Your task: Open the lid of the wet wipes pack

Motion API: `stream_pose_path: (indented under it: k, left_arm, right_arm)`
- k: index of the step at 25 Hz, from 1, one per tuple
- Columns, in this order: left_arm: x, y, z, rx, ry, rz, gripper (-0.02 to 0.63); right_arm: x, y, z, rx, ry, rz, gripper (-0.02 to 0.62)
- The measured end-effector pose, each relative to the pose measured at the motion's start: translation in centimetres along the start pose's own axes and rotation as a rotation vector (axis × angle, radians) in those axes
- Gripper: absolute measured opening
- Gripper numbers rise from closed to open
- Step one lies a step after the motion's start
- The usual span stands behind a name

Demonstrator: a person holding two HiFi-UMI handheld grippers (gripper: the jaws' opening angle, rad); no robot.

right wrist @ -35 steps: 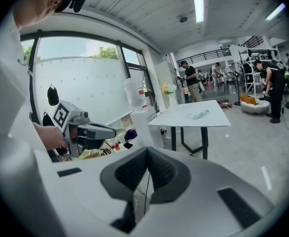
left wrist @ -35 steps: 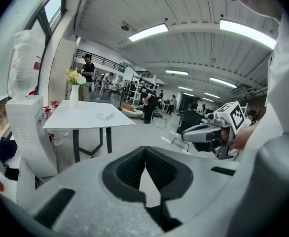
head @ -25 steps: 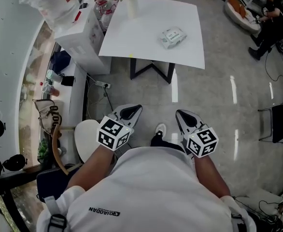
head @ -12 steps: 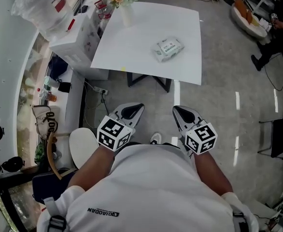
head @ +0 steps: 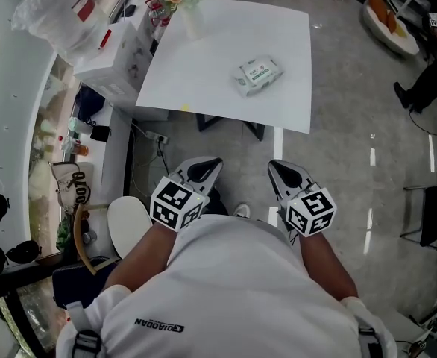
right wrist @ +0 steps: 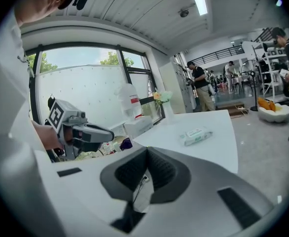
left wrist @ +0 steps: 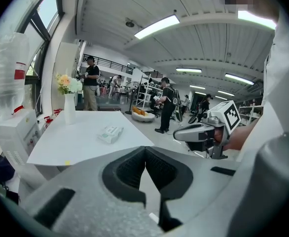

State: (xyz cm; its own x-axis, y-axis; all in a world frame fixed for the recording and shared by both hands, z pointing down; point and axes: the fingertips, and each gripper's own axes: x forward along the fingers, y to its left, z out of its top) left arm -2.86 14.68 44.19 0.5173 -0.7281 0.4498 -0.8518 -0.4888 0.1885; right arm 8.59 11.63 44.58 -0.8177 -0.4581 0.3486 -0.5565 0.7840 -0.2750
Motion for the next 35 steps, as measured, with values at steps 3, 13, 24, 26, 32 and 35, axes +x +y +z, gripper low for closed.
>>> stream_pose_path:
  k: [3, 13, 24, 26, 32, 35]
  left_arm:
    - [1.1, 0.9, 0.2, 0.0, 0.003, -0.011, 0.003]
    - [6.2, 6.8, 4.6, 0.031, -0.011, -0.072, 0.003]
    - [10.9, 18.5, 11.6, 0.094, -0.024, -0.149, 0.003]
    - [11.6, 20.1, 12.2, 0.107, -0.022, -0.171, 0.003]
    - [13.2, 22.8, 12.0, 0.146, 0.01, -0.23, 0.003]
    - [13.4, 23.3, 11.8, 0.137, 0.017, -0.25, 0.003]
  right_arm:
    - [0.9, -0.7, 0.0, 0.005, 0.0, -0.004, 0.006]
    - [5.7, -5.5, 3.8, 0.012, 0.005, -0.081, 0.006]
    - [14.1, -11.2, 11.3, 0.043, -0.034, -0.212, 0.006]
    - [15.4, -11.7, 12.1, 0.063, -0.045, -0.233, 0.006]
    - [17.9, -11.9, 12.1, 0.106, -0.045, -0.293, 0.006]
    - [18.3, -12.0, 11.9, 0.114, -0.032, -0.311, 0.006]
